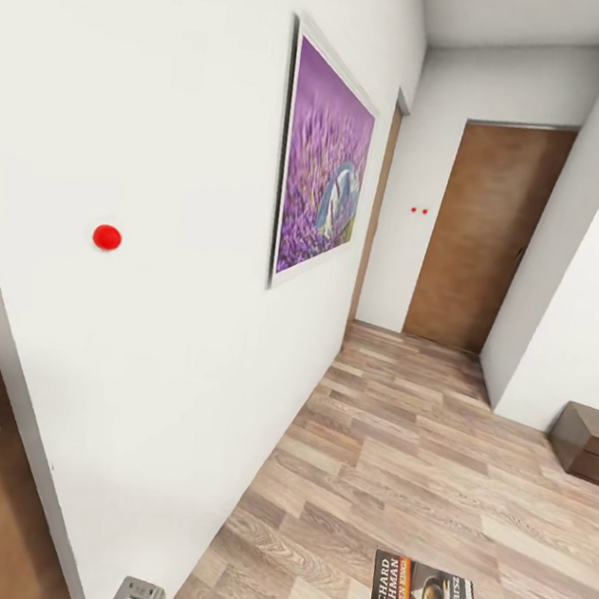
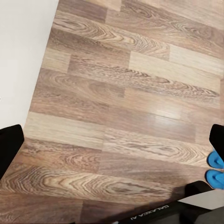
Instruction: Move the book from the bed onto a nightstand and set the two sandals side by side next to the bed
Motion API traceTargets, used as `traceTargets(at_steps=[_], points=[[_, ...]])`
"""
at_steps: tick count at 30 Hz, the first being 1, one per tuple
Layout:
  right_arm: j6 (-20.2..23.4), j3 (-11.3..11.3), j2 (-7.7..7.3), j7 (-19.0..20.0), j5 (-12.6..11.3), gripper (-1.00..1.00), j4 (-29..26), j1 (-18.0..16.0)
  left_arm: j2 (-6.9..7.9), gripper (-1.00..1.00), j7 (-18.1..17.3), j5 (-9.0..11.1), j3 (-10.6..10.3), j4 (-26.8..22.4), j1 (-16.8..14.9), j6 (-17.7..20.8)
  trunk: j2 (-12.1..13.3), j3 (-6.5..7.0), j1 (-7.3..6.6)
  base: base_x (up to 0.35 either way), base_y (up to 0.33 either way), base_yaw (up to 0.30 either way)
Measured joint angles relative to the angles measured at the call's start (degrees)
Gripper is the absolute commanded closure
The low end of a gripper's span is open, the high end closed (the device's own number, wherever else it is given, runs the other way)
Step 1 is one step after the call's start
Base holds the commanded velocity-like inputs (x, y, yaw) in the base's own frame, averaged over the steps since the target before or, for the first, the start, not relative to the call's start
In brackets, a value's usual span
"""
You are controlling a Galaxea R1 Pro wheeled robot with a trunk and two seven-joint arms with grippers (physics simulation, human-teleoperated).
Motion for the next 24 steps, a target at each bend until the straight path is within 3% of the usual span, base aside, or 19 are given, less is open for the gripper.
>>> traceTargets(at_steps=[10, 24], points=[[0.0, -0.08, 0.0, 0.13, -0.01, 1.0, -0.01, 0.0, 0.0, -1.0, 0.0, -0.01, 0.0, 0.02, 0.0, 0.0, 0.01, 0.0, 0.03, 0.1, 0.0, -0.026], [-0.01, -0.09, 0.0, 0.11, -0.01, 1.0, 0.05, 0.0, 0.0, -1.0, 0.0, -0.04, 0.0, 0.01, 0.0, 0.0, 0.01, 0.0, 0.03, 0.002, 0.0, -0.18]])
